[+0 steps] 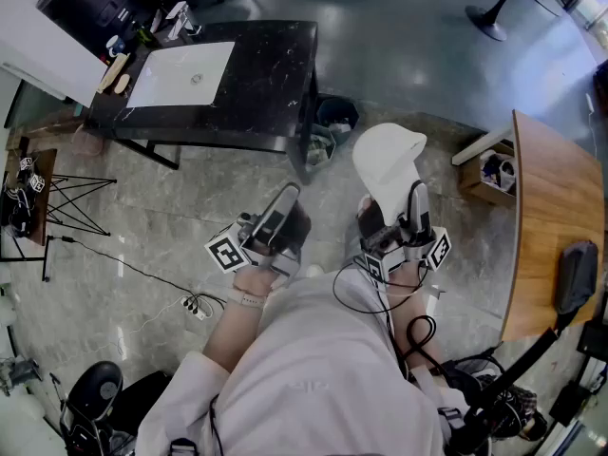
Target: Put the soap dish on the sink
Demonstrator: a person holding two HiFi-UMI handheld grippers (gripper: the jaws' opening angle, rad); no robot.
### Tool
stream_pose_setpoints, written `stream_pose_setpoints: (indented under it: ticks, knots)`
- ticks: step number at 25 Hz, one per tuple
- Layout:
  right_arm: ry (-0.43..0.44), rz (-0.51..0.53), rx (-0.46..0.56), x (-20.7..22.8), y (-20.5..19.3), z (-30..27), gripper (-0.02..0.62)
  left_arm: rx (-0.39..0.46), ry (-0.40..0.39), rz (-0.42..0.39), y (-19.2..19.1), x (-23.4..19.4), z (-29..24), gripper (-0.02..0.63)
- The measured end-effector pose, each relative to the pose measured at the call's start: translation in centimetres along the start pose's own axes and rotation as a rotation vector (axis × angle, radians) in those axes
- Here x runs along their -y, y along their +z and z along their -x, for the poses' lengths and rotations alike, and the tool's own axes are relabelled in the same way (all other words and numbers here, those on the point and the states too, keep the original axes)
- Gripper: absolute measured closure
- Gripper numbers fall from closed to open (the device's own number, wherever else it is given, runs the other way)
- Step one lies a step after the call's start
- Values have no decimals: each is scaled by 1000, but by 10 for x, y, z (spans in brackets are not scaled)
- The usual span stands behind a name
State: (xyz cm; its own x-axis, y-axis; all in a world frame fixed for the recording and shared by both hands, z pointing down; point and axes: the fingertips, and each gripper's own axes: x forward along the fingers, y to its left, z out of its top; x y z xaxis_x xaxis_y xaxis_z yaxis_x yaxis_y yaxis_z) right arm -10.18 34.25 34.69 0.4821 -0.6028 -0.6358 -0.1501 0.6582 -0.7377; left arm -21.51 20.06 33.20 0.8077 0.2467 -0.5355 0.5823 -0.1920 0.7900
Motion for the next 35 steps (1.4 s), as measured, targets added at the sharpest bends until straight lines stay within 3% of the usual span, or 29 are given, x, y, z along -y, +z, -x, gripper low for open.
stream_pose_setpoints:
  ticks: [7,12,21,28,35]
  knots:
    - [-1,-53,-63,40,43,-59,239,14,24,-89,33,-50,-45,600]
    - [-13,-92,-106,71,93,-108,239,77,84,-54,60,-103,-85,600]
    - [-36,-126,-193,109,191,-197,241,175,161,-106,104,-172,-167,598]
    - [-68,-179,-254,137,242,-246,241,246,224,-181,123,-201,-205,598]
    - [-102,-208,-293,174,266,-284,241,354,288,-211,146,-209,-198,598]
